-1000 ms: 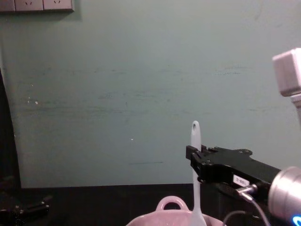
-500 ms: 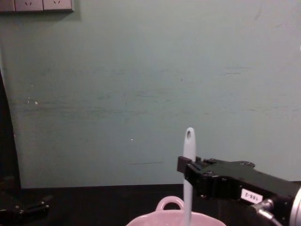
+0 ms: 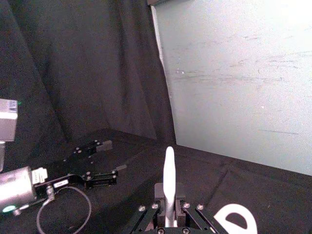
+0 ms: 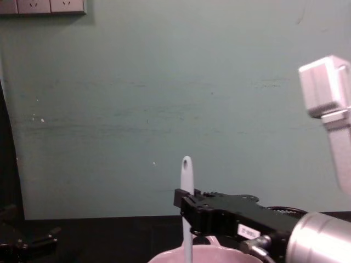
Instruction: Use the one hand to pick up the spoon and stir the clear water in the bowl.
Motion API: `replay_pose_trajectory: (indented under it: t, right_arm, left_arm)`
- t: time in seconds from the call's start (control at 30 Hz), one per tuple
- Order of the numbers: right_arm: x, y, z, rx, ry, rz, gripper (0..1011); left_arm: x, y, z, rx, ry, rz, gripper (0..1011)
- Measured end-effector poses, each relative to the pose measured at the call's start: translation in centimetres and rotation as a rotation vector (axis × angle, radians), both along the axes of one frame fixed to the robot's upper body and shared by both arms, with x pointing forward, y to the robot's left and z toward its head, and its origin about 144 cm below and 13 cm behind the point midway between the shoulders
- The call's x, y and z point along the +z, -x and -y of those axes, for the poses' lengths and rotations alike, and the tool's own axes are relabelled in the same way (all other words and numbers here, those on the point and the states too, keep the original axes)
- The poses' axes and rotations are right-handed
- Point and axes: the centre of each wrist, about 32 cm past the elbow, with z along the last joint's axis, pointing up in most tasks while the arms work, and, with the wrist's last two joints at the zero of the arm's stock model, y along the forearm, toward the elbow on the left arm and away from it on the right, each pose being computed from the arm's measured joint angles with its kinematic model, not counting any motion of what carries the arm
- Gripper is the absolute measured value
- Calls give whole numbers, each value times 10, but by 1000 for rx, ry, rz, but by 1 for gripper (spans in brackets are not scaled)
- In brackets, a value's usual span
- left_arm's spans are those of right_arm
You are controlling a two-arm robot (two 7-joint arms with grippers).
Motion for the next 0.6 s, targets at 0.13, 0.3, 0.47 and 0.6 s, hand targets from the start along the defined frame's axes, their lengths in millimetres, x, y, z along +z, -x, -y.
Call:
replay_pose_trajectory:
  t: [0.13,0.3,0.47,0.6]
  right_arm:
    - [-2,-7,-8,-20,-4,-1,117]
    - [-4,-15,-14,-60,-1,13,117]
    - [-7,-21,-13,-105,9,35,117]
    - [-7,-25,-10,-140,17,52,117]
  left_arm:
    - [0,0,0,0,0,0,1011]
    - [0,0,0,0,0,0,1011]
    - [0,0,0,0,0,0,1011]
    - [0,0,0,0,0,0,1011]
